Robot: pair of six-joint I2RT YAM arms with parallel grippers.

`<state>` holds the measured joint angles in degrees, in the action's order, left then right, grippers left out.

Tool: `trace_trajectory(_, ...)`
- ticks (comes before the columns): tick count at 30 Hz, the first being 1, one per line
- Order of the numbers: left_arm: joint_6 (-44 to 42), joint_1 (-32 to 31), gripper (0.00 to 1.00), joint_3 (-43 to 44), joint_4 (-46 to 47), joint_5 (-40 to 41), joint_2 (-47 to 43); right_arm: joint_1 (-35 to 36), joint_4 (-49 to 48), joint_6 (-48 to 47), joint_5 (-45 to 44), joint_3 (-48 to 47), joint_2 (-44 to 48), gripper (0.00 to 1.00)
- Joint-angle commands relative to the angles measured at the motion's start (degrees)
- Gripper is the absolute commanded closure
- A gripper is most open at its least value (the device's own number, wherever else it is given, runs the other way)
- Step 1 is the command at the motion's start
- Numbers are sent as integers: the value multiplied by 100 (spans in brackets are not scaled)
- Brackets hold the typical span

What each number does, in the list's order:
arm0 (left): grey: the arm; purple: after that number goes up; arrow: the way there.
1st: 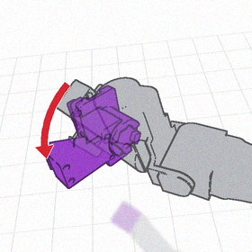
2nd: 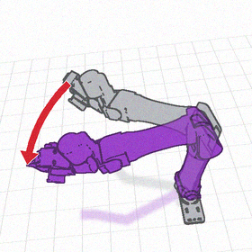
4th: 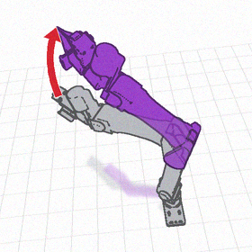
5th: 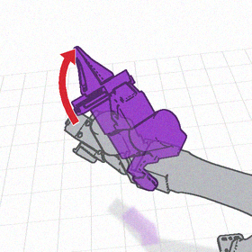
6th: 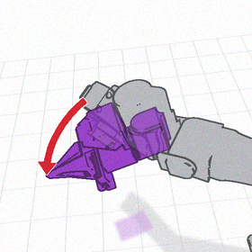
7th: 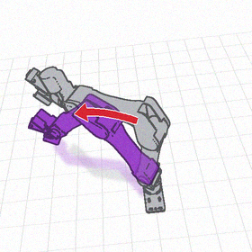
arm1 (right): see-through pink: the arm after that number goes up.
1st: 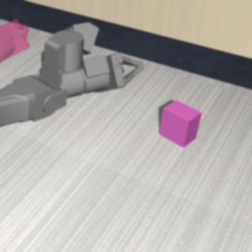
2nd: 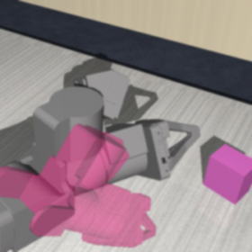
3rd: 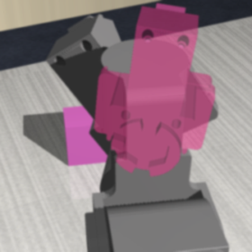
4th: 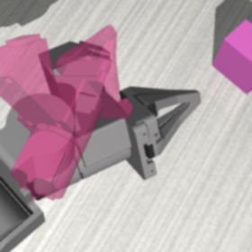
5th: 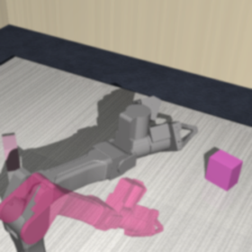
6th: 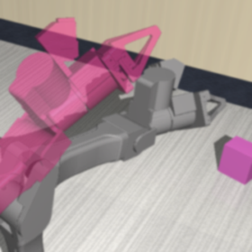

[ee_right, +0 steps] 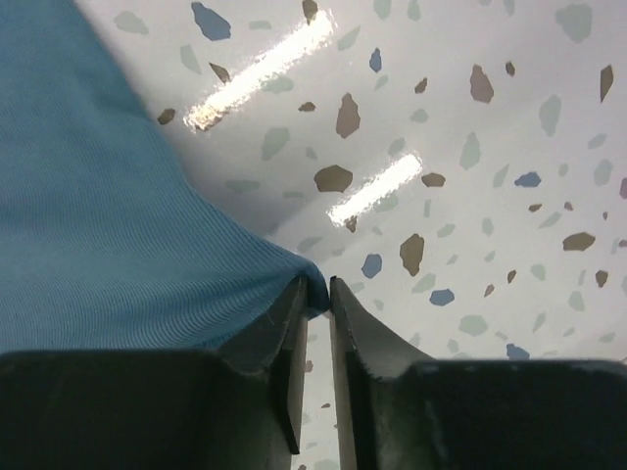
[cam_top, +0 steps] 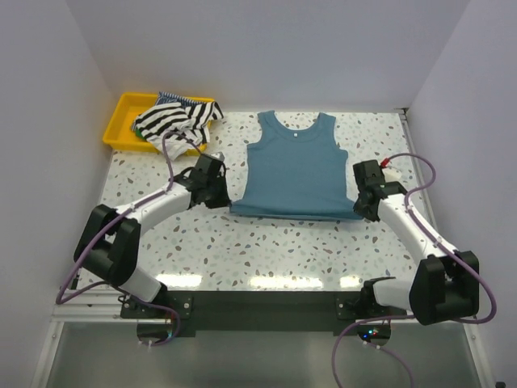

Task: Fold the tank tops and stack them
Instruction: Flatten the tank top out

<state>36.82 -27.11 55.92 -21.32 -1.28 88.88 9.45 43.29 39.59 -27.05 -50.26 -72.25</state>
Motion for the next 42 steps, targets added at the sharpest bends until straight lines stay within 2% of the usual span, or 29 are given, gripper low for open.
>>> trace_trajectory(1, -61, 22, 90, -397, 294, -548, -169, -22, 67, -40, 76, 209, 158, 73)
trace_trajectory(2, -52, 22, 86, -554, 356, -653, -204, -22, 5, -13, 120, 279, 228, 69)
trace_trajectory(3, -52, 22, 75, -617, 418, -707, -231, -22, -74, -13, 164, 341, 351, 62)
trace_trajectory(4, -52, 22, 69, -661, 479, -751, -274, -22, -75, -22, 260, 350, 378, 59)
trace_trajectory(7, -78, 13, 64, -644, 462, -813, -380, 82, 4, -22, 358, 280, 509, 56)
trace_trajectory(9, -87, 4, 65, -583, 445, -769, -424, 249, -4, 39, 384, 254, 606, 57)
trace_trajectory(13, -87, -171, 71, -407, 480, -725, -398, 1109, -40, 337, 235, 96, 528, 61)
trace_trajectory(19, -43, -751, 69, 286, 585, -725, 208, 2005, -444, 610, 183, -106, -359, 63)
trace_trajectory(24, 62, -1067, 67, 753, 1067, -1040, 901, 2429, -794, 681, 209, -440, -1158, 63)
trace_trajectory(29, 132, -1217, 67, 1026, 1367, -1366, 1482, 2500, -1032, 664, 244, -406, -1652, 63)
trace_trajectory(33, 168, -1296, 68, 921, 1552, -1524, 1808, 2509, -1208, 637, 331, -248, -1872, 63)
trace_trajectory(37, 159, -1314, 69, 736, 1543, -1419, 1905, 2500, -1287, 637, 428, -20, -1846, 62)
trace_trajectory(42, 115, -1331, 70, 762, 1377, -1323, 1844, 2509, -1130, 576, 446, -27, -1627, 57)
